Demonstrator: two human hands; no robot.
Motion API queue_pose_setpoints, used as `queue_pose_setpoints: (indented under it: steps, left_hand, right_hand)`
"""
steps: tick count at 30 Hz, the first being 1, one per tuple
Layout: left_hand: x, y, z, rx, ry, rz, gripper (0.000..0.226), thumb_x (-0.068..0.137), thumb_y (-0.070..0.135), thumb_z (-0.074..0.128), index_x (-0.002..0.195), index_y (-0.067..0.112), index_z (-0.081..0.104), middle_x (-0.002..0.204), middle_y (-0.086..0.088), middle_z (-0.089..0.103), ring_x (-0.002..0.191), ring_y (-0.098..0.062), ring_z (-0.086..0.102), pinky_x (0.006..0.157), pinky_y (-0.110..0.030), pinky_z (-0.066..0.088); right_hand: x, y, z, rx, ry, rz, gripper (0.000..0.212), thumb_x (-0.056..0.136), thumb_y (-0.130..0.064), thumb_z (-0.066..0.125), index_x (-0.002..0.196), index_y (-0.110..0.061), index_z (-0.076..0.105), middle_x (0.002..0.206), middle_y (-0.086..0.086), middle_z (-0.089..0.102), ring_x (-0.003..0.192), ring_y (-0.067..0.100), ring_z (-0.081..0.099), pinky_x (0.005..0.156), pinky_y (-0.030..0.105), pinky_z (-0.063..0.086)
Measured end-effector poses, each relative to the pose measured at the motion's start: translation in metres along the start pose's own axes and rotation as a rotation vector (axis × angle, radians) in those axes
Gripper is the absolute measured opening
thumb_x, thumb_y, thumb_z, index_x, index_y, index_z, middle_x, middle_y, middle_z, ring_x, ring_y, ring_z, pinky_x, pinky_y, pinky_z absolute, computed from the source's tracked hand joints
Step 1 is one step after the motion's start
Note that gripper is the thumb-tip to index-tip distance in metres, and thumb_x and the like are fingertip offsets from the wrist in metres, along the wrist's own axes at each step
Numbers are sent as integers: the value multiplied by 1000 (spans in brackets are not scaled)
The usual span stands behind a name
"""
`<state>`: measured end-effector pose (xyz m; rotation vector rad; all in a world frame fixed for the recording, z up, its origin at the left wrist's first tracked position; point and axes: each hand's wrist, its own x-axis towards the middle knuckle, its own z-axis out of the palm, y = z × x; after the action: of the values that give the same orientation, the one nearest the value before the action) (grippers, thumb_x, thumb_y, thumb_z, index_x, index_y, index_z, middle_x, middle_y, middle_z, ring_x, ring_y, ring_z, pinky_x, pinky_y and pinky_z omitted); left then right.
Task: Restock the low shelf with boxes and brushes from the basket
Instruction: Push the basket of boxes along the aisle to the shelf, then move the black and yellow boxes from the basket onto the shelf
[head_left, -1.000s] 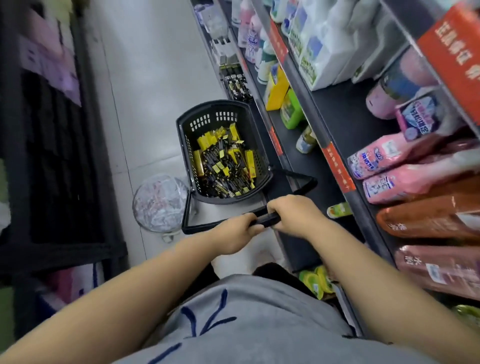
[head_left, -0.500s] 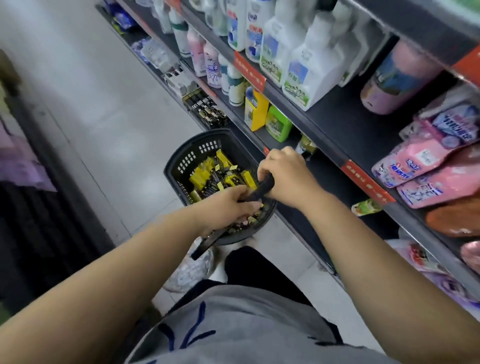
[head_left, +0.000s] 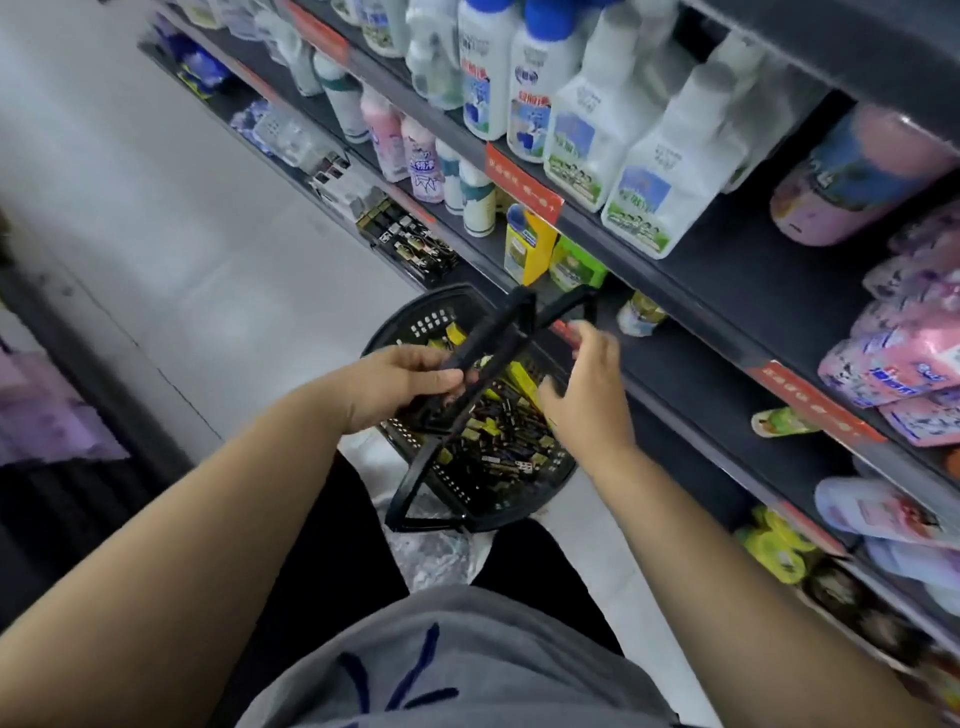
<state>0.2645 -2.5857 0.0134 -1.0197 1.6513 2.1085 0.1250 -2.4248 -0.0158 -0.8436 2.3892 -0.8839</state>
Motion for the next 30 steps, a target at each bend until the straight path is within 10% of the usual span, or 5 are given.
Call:
queue_pose_setpoints:
  steps: [3, 12, 17, 25, 30]
  left_hand:
    - [16, 13, -50, 189, -127, -90, 27, 75, 25, 70, 100, 16, 72, 97, -6, 65, 99, -23, 56, 97, -37, 39]
    - [86, 34, -202, 618, -250, -233, 18, 86, 7, 64, 103, 2, 67, 99, -11, 70, 95, -21, 65, 85, -24, 54]
    - [103, -5, -247, 604, -51, -131, 19, 85, 0, 64, 101, -10, 64, 77, -11, 63, 73, -21, 61, 73, -26, 52]
    - [164, -89, -282, 628, 166, -146, 29, 83, 0, 65, 111, 2, 66, 91, -17, 70, 90, -34, 67, 91, -44, 50]
    - [190, -143, -261, 997, 333, 118, 47, 88, 10, 63, 133, 6, 51, 145, -12, 44, 128, -28, 46, 99, -31, 41]
  right_hand:
    - [6, -12, 27, -25, -91, 53, 46, 88, -13, 57, 131, -15, 39, 132, 5, 37, 119, 21, 44, 87, 25, 38]
    - [61, -126, 170, 319, 2, 381, 45, 96, -36, 45, 137, -18, 40, 132, 8, 45, 119, 25, 48, 101, 39, 39]
    - [83, -134, 227, 76, -76, 500, 41, 93, -38, 47, 130, -20, 48, 132, 5, 47, 124, 26, 42, 98, 40, 35]
    - [98, -45, 260, -25, -165, 637, 30, 90, -31, 51, 119, -22, 53, 128, 2, 51, 117, 24, 49, 96, 36, 39]
    - [88, 36, 271, -32, -146, 740, 26, 90, -30, 54, 114, -22, 59, 123, 3, 56, 110, 24, 55, 89, 32, 44]
